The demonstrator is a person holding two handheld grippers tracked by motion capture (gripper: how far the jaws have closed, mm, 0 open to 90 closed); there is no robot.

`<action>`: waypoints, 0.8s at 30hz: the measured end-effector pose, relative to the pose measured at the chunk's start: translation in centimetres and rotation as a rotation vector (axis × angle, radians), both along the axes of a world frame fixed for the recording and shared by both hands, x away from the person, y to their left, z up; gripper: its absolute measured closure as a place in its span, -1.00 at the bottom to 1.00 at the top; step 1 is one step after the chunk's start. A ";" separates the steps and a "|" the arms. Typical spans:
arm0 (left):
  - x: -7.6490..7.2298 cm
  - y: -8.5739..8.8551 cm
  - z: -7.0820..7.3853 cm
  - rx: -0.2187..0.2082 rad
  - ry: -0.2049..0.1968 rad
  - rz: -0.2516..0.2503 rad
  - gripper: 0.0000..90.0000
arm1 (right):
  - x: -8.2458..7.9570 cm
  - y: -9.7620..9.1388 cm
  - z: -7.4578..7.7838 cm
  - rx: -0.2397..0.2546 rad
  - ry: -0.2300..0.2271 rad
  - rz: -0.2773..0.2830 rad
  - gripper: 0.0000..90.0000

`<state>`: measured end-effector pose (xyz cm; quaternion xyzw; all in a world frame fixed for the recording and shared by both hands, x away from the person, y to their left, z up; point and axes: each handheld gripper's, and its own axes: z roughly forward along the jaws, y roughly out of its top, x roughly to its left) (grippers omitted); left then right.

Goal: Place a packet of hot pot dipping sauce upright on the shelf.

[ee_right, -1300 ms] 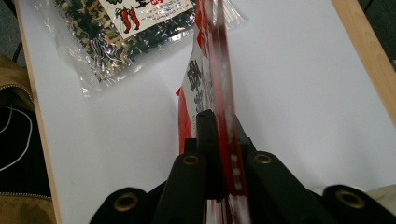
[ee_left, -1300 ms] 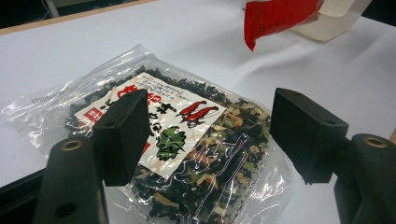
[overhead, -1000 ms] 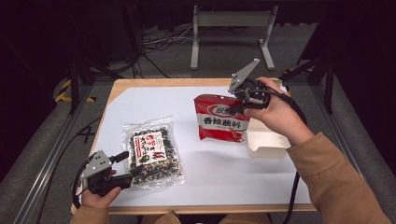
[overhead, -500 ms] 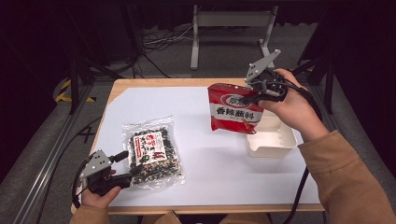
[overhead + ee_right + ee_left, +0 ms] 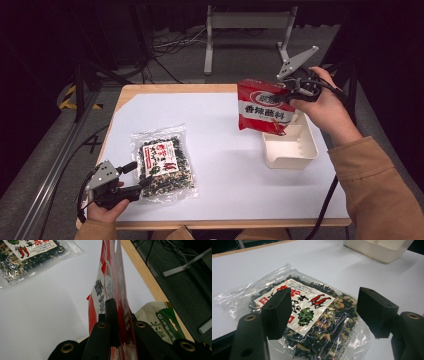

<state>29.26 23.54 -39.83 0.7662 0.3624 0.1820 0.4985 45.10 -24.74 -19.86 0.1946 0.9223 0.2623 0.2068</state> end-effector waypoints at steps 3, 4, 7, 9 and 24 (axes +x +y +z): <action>0.0 0.0 0.0 0.002 0.000 -0.001 -0.35 | 0.4 -0.6 0.0 0.008 -0.002 -0.005 0.96; 0.0 0.0 0.0 0.002 0.000 -0.001 -0.35 | 0.5 -0.9 0.1 0.013 -0.004 -0.011 0.96; 0.1 0.0 0.0 0.001 0.002 0.002 -0.35 | 0.8 -1.7 0.2 0.017 -0.011 -0.023 0.96; 0.1 0.0 -0.1 0.003 0.004 0.001 -0.35 | 1.0 -2.1 0.2 0.027 -0.010 -0.020 0.96; 0.1 0.1 -0.2 0.006 0.009 0.007 -0.35 | 2.3 -4.8 0.0 0.026 -0.067 -0.067 0.96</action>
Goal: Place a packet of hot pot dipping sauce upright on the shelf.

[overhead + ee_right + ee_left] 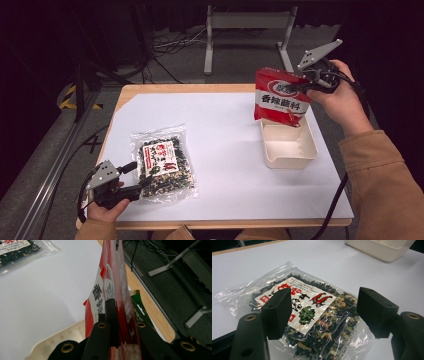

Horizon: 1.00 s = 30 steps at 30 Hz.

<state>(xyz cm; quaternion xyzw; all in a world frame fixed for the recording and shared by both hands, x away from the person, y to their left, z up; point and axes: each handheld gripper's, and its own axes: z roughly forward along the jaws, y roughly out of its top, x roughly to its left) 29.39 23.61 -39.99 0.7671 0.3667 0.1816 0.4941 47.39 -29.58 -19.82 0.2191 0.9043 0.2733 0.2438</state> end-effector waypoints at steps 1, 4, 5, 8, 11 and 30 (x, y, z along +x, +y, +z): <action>0.0 0.0 0.0 -0.001 -0.001 0.000 -0.35 | 0.1 -0.1 -0.1 0.000 -0.001 -0.002 0.96; 0.0 0.0 0.0 -0.003 0.003 0.000 -0.35 | 0.4 -0.4 -0.3 -0.005 -0.007 -0.011 0.96; 0.0 0.0 0.0 -0.003 0.003 -0.001 -0.35 | 0.5 -0.5 -0.4 -0.006 -0.011 -0.011 0.96; 0.0 0.0 0.0 0.001 0.000 0.001 -0.35 | 0.6 -0.6 -0.5 -0.015 -0.012 -0.012 0.96; 0.0 0.0 0.0 0.001 0.000 0.000 -0.35 | 1.0 -0.9 -0.7 -0.028 -0.018 -0.009 0.96; 0.0 0.0 0.0 0.001 0.003 -0.002 -0.35 | 2.6 -0.7 -2.9 -0.103 0.006 -0.013 0.96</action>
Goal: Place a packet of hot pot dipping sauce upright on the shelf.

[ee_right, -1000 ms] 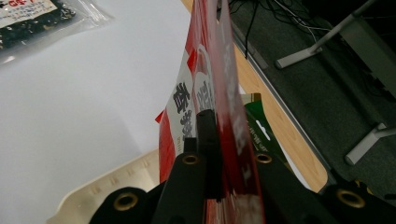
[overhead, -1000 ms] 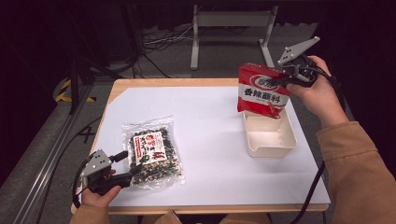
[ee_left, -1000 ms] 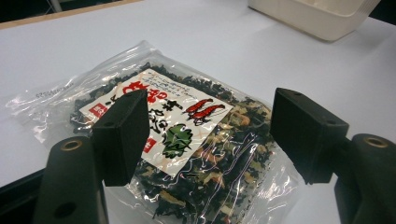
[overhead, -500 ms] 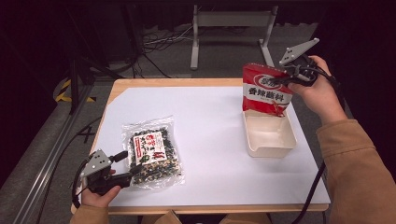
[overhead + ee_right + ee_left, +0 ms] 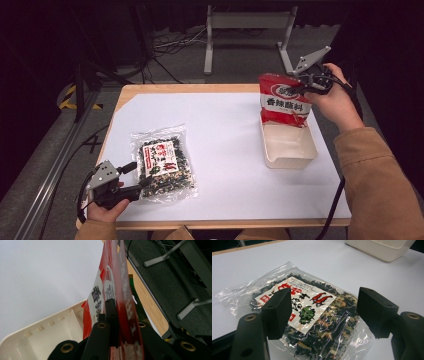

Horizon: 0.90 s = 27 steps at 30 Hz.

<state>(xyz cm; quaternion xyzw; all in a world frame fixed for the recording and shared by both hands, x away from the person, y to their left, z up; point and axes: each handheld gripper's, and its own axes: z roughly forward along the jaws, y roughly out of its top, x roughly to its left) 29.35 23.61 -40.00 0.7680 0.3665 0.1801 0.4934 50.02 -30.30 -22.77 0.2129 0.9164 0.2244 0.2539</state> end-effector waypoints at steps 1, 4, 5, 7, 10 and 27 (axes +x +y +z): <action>0.0 0.0 0.0 0.001 -0.001 0.000 -0.35 | 0.1 0.1 -0.1 -0.004 -0.001 -0.001 0.96; 0.0 0.0 0.0 0.001 -0.001 0.000 -0.35 | 0.4 0.2 -0.5 -0.006 -0.004 0.004 0.96; 0.0 0.0 0.0 0.003 -0.001 0.000 -0.35 | 0.5 0.2 -0.6 -0.005 -0.009 0.001 0.96; 0.0 0.0 0.0 0.003 -0.003 -0.001 -0.35 | 0.6 0.3 -0.8 0.002 -0.008 0.009 0.96; 0.0 0.1 0.0 0.002 -0.004 0.001 -0.35 | 0.6 0.7 -1.2 0.030 -0.007 0.016 0.95; 0.0 0.0 0.0 0.004 -0.004 -0.003 -0.35 | 1.0 0.5 -2.9 0.057 0.036 -0.014 0.94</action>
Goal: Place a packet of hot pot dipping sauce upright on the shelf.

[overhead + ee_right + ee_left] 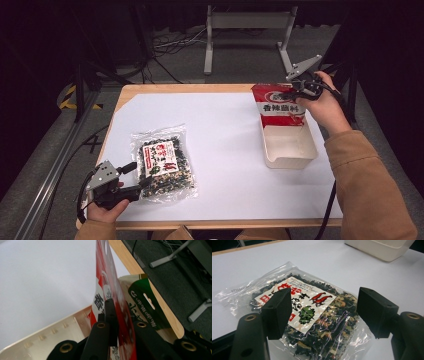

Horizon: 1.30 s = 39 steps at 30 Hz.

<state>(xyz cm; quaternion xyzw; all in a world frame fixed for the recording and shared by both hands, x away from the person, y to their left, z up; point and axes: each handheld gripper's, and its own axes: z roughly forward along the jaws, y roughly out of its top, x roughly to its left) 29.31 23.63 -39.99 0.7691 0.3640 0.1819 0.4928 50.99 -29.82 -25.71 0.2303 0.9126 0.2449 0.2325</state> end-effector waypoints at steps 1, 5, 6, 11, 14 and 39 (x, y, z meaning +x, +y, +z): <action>0.0 0.0 0.0 0.000 0.000 0.001 -0.35 | 0.1 -0.3 -0.3 0.003 0.005 -0.017 0.94; 0.0 0.0 0.0 0.000 0.001 0.000 -0.35 | 0.2 -1.0 -0.7 0.021 0.023 -0.049 0.95; 0.0 0.0 0.0 0.000 0.001 0.001 -0.35 | 0.2 -1.2 -0.8 0.026 0.026 -0.053 0.95; 0.0 0.0 0.0 0.003 -0.001 -0.002 -0.35 | 0.3 -1.7 -1.1 0.036 0.046 -0.090 0.95; 0.0 0.0 0.0 -0.003 0.003 0.000 -0.35 | 0.4 -2.1 -1.3 0.052 0.061 -0.115 0.95; 0.3 -0.2 0.0 0.002 0.003 -0.007 -0.35 | -1.2 -2.4 -0.6 0.270 -0.042 -0.205 -0.16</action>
